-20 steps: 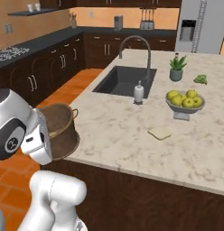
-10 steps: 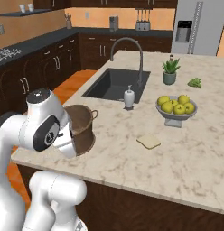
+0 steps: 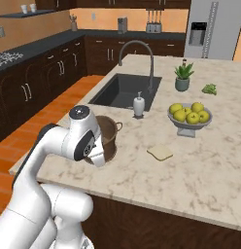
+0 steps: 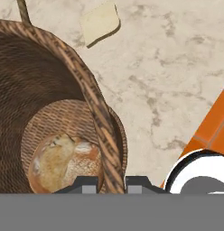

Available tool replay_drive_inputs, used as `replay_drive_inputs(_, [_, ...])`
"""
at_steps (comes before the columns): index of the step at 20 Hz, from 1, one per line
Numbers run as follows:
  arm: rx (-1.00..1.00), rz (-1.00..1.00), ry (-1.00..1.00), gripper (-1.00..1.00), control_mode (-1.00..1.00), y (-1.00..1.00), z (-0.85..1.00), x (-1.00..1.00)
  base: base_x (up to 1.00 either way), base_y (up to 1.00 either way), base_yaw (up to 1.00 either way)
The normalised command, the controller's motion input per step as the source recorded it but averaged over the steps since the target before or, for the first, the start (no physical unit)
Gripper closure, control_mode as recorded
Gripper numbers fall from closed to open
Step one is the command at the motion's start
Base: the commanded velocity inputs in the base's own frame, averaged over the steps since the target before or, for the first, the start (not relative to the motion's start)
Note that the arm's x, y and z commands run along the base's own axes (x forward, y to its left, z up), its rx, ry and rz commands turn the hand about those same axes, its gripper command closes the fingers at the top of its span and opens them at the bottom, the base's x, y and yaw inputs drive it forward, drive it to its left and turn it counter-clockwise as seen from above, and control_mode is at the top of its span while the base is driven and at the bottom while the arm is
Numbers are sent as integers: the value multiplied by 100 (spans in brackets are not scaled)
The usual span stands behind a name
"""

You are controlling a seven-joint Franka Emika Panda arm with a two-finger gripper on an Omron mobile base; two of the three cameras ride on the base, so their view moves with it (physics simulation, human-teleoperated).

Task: Open the cabinet, pick up the bread from the cabinet and place it in the basket. Then move the basket to the dining counter.

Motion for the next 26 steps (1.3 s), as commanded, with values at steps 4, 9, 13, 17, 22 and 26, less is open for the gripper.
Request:
replay_drive_inputs(4, [0,0,7,100,-100,0,-52,65,0,0,0])
replay_drive_inputs(9, [0,0,3,100,-100,0,-45,32,0,0,0])
replay_drive_inputs(13, [0,0,-1,100,-100,0,-36,4,0,0,0])
replay_drive_inputs(17, [0,0,0,100,-100,0,-33,5,0,0,0])
replay_drive_inputs(22, [0,0,0,100,-100,0,-33,12,0,0,0])
replay_drive_inputs(26, [0,0,0,100,-100,0,-30,19,0,0,0])
